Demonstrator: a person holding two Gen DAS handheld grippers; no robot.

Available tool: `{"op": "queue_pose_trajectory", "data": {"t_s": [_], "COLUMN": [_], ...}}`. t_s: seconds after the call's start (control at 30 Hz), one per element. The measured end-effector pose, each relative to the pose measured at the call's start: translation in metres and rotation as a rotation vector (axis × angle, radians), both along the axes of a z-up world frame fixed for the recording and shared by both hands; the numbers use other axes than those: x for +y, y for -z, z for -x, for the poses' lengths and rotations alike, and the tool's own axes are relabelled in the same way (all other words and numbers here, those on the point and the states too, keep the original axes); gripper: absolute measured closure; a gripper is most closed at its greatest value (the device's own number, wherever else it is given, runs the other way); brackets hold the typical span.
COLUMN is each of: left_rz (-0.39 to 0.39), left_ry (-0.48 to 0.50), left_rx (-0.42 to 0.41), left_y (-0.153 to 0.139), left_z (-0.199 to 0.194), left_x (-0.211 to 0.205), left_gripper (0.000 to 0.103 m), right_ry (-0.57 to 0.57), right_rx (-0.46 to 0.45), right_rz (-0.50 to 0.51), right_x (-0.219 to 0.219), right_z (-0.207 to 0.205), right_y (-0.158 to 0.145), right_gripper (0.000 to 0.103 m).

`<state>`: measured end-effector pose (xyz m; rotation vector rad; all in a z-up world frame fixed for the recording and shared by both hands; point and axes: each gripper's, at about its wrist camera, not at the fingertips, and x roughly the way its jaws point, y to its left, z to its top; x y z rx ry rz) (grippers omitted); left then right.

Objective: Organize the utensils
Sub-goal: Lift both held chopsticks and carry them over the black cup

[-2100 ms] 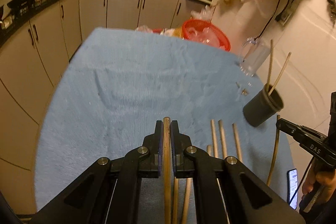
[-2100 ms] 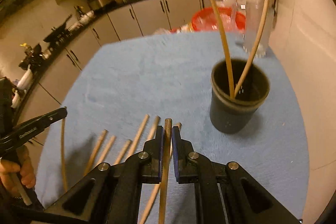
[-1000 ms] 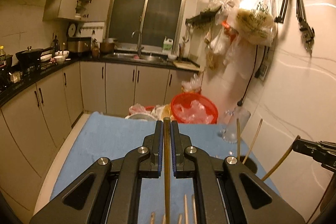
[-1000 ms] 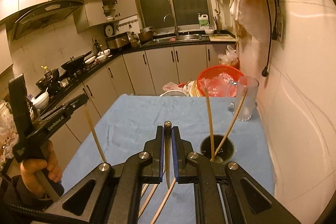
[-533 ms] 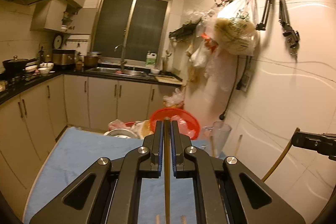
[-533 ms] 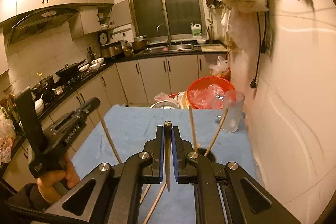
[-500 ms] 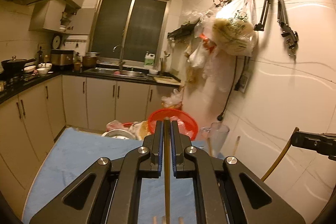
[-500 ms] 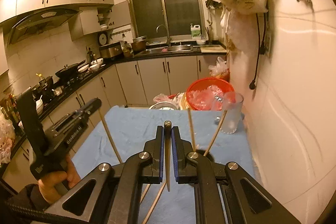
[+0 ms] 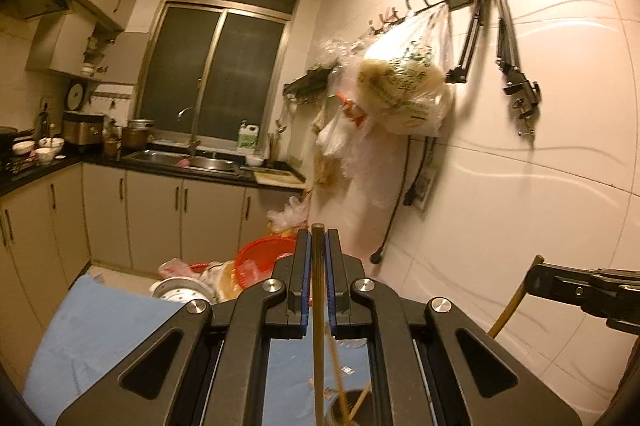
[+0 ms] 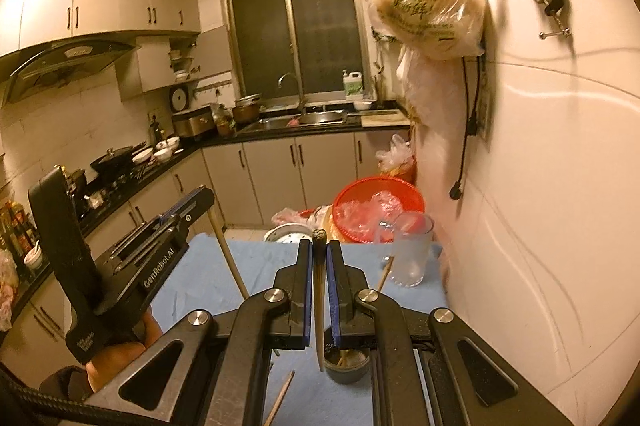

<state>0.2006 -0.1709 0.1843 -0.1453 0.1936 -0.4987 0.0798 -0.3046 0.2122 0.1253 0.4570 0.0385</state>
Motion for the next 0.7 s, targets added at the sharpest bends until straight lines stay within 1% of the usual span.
{"op": "queue_pose_trajectory", "data": {"t_s": [0.13,0.27,0.5,0.7], "left_rz": [-0.013,-0.016,-0.023,-0.040], "left_ry": [0.038,0.061,0.058,0.052], "left_rx": [-0.006,0.007,0.030,0.057], "left_y": [0.001,0.009,0.025,0.039], "left_z": [-0.006,-0.015,-0.030,-0.040], "left_x": [-0.027,-0.045,-0.054,-0.057], "left_gripper": [0.097,0.097,0.097,0.097], "right_ry": [0.031,0.053,0.067,0.064], "right_rx": [-0.009,0.004,0.017,0.014], "right_rz": [0.013,0.007,-0.005,-0.008], "right_x": [-0.008,-0.017,-0.033,-0.034], "right_z": [-0.003,-0.008,-0.018,-0.024], "right_y": [-0.002,0.004,0.018,0.021], "right_gripper": [0.096,0.096,0.096,0.096]}}
